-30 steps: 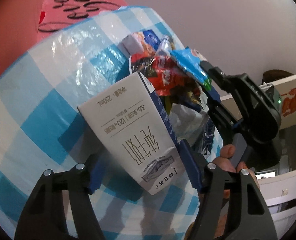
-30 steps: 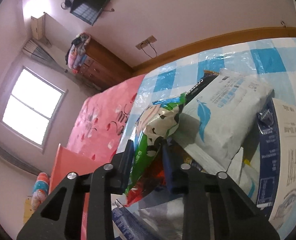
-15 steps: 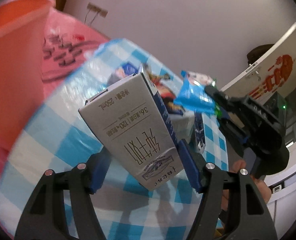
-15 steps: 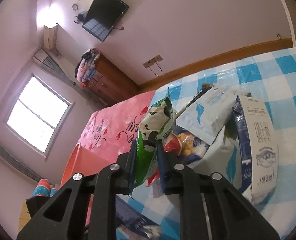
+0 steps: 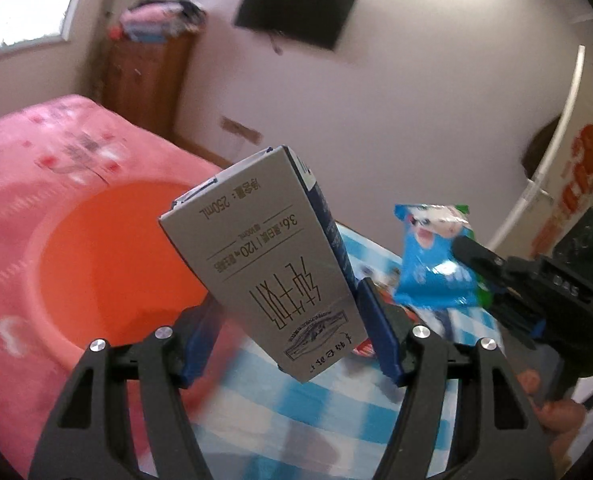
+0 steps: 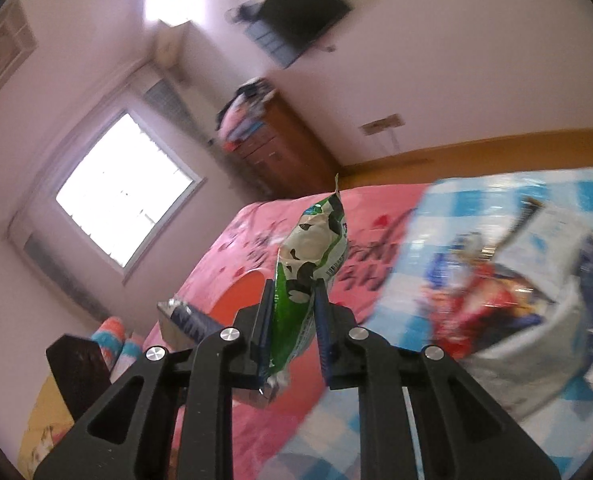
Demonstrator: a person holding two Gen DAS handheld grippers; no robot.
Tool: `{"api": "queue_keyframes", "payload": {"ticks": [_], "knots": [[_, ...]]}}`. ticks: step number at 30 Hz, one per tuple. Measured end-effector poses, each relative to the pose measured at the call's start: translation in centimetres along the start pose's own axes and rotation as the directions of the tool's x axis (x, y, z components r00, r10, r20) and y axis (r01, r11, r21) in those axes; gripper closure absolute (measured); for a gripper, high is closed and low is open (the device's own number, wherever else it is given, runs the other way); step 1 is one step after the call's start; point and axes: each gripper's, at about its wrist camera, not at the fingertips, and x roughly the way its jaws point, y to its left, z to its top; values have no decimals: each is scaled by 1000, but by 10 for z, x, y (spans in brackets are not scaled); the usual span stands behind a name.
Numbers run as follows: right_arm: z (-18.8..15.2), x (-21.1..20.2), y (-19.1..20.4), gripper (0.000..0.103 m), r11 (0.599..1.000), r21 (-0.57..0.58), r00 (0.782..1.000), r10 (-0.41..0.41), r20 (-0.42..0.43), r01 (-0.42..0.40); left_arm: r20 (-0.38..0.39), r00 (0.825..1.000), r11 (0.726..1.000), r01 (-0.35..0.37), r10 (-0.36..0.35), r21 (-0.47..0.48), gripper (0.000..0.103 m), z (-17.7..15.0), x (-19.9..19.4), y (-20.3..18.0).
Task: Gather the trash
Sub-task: 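Carry the milk carton to the orange bucket and release it with the left tool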
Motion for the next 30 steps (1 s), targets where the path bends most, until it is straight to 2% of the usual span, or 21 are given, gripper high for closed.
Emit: {"api": "queue_keyframes", "payload": {"ticks": [2,4,5,10,13,15,18,19,20,23,26,30], "knots": [[0,24,22,83,999,-35,999,34,-41,-35,18,1000,1000,-18,18,-7,37,9,-5,15],[-2,44,38,83,996,-57,995,57,-76,-62,36,996,996,-84,84,3,47,13,-11,27],[-4,55,47,83,995,-69,993,71,-95,-78,37,995,996,-91,91,-7,47,16,-12,33],[-11,94,71,83,989,-104,984,90,-152,-106,-12,999,996,-43,43,-81,48,19,0,68],[-14,114,74,83,989,-128,984,48,-174,-71,-68,997,990,-52,44,-134,52,16,21,86],[-17,127,73,83,989,-138,977,31,-210,-61,-76,997,987,-44,32,-157,52,11,23,91],[-25,137,68,78,992,-115,971,19,-237,-48,-46,997,986,-62,55,-155,50,6,18,93],[-26,135,65,73,993,-103,971,24,-236,-50,-40,997,987,-65,60,-150,44,4,17,91],[-27,132,62,61,995,-86,974,33,-226,-53,-33,997,986,-78,74,-148,32,3,16,91],[-24,113,58,37,997,-62,987,40,-158,-50,21,995,985,-89,93,-147,24,-3,6,91],[-21,86,55,22,997,-74,997,-8,-80,2,62,993,988,-96,104,-121,19,-7,1,87],[-31,45,50,15,982,-126,990,-137,37,141,124,987,991,-90,102,-99,18,-14,-5,81]]}}
